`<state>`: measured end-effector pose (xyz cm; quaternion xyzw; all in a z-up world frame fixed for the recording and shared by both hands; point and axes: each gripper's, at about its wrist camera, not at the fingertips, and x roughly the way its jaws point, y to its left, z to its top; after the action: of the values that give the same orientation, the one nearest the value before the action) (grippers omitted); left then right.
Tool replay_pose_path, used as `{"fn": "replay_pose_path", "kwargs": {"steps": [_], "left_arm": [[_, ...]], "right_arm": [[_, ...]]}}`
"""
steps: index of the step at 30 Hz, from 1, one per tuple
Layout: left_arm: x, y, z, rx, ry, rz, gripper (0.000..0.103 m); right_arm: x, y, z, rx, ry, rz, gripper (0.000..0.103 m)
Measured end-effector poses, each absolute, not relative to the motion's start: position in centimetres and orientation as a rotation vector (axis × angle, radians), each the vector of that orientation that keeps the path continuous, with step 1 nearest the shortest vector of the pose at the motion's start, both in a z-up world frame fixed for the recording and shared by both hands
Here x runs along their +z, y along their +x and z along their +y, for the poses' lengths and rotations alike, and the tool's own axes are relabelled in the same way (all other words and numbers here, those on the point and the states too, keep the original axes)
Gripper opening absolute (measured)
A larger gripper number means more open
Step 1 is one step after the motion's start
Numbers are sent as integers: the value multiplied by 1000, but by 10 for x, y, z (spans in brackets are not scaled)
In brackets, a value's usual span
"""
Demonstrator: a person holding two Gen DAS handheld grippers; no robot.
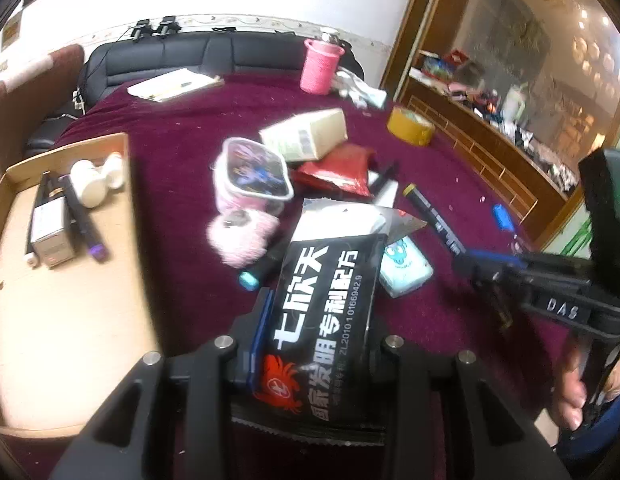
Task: Organize objects
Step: 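Carry the packet and marker into the cardboard tray and open both tools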
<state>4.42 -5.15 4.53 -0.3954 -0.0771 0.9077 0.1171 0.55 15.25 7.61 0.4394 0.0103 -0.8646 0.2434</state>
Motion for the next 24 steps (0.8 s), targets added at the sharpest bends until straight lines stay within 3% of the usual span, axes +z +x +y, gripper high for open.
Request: {"fn": "replay_pose_path", "kwargs": {"steps": [11,24], "left_arm": [[71,69,-135,2797,-1103,-394,34],[85,73,-261,2991,-1253,-476,34]], "right_arm": [[93,14,71,-2173,1158,81,17],[92,32,-57,-1960,1139,241,17]]}}
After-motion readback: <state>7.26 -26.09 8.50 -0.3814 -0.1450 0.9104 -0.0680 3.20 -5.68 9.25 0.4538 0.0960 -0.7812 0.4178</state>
